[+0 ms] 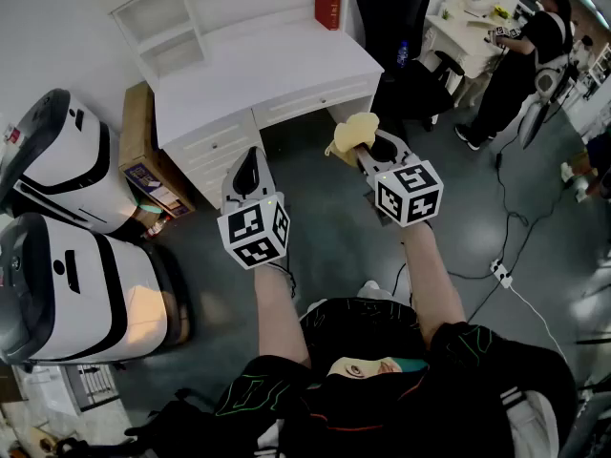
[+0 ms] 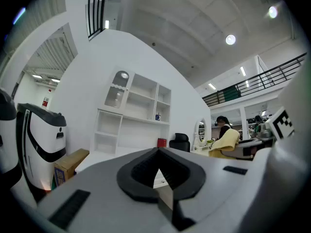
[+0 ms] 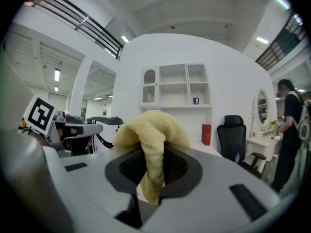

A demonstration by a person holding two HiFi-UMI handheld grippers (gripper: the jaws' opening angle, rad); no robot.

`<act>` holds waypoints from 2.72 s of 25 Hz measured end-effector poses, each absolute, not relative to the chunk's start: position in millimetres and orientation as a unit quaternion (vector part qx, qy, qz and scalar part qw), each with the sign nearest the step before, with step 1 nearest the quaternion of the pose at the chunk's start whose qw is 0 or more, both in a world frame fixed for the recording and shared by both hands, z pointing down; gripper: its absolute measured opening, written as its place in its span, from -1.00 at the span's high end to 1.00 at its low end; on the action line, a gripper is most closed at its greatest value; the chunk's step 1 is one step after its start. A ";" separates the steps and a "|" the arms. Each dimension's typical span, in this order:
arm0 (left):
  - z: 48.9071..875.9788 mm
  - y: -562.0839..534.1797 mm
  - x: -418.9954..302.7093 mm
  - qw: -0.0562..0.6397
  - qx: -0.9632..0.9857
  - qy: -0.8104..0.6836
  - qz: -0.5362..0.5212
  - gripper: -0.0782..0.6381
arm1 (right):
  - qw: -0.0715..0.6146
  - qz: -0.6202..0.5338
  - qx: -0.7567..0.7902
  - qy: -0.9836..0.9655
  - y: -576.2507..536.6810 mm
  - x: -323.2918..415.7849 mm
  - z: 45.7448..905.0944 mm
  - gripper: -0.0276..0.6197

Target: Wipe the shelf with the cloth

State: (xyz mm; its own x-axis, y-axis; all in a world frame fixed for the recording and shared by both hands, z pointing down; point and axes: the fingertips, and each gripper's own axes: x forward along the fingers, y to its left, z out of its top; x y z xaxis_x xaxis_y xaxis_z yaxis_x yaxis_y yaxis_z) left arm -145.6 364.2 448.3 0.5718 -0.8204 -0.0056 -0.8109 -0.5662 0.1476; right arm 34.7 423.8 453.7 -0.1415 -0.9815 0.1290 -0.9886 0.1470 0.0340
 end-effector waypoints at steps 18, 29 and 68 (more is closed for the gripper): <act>465.7 344.7 -132.8 0.081 0.888 -0.451 -0.032 0.78 | 0.073 0.052 0.662 -0.744 400.2 37.7 473.3 0.76; 474.9 325.4 -113.8 0.086 0.894 -0.439 -0.025 0.78 | 0.077 0.061 0.669 -0.737 384.9 47.0 477.1 0.76; 470.1 -24.3 -16.4 0.042 0.857 -0.510 0.055 0.78 | -0.055 0.162 0.598 -0.783 -2.3 159.8 497.4 0.76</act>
State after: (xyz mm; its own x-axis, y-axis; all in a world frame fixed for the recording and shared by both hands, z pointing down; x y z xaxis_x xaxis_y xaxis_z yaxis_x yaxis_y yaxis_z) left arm -16.4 -24.3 470.1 0.4734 -0.8700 0.1379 -0.8794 -0.4759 0.0162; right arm 159.8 -2.3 497.4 -0.2783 -0.9546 0.1066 -0.9187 0.2322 -0.3195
